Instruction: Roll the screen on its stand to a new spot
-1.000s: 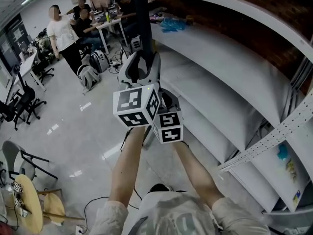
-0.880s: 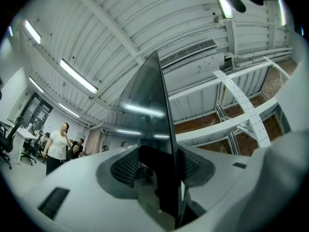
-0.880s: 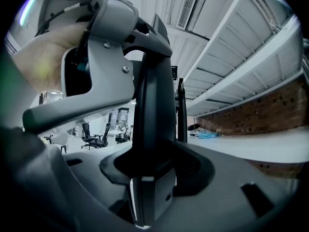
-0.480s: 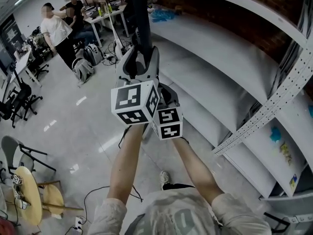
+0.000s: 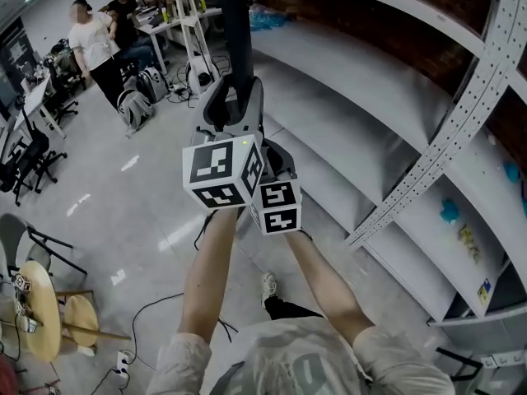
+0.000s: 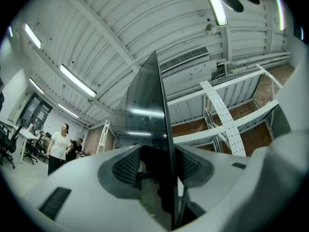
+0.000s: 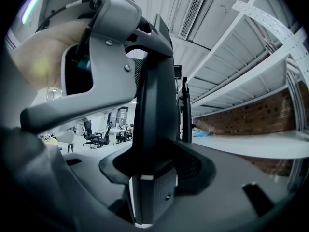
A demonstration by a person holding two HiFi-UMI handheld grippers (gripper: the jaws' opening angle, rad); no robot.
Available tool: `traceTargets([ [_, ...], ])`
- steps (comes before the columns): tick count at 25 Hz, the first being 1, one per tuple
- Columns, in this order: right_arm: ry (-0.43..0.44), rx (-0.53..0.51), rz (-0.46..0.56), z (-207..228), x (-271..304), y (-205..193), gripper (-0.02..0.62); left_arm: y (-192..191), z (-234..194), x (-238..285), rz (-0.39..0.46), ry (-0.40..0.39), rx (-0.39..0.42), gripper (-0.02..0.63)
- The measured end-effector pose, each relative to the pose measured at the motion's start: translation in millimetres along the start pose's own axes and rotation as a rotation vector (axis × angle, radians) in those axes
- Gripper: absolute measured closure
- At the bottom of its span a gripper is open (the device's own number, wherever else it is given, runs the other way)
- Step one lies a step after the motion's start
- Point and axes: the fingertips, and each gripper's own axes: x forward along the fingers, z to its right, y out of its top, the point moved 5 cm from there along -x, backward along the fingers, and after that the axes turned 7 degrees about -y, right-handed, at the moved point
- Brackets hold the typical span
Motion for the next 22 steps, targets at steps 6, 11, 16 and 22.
traceTargets([
  [6,-0.01,-0.009,0.004,-13,-48,4,0.383,17,27,-37,0.011,-0.016,-0.015,0.397],
  [11,-0.017,-0.005,0.006,-16,-83,7,0.383,28,51,-59,0.016,-0.02,-0.021,0.398],
  [16,-0.012,-0.005,0.01,-8,-123,8,0.383,37,87,-77,0.023,-0.003,-0.017,0.402],
  [22,-0.001,-0.009,0.002,16,-175,10,0.383,44,142,-91,0.017,0.005,-0.013,0.402],
])
